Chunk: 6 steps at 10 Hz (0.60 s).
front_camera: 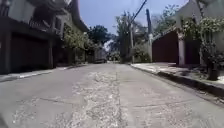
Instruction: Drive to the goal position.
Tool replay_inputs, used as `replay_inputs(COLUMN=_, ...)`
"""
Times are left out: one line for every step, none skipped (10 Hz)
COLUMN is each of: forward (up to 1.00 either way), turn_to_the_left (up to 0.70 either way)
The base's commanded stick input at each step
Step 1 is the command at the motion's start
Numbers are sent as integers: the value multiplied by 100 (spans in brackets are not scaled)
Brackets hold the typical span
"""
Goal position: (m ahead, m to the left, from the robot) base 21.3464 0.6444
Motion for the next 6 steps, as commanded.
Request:
replay_inputs(forward=100, turn_to_the_left=-39)
replay_inputs(forward=100, turn_to_the_left=-17)
replay_inputs(forward=100, turn_to_the_left=1)
replay_inputs(forward=100, turn_to_the_left=1)
replay_inputs(forward=100, turn_to_the_left=1)
replay_inputs(forward=100, turn_to_the_left=1)
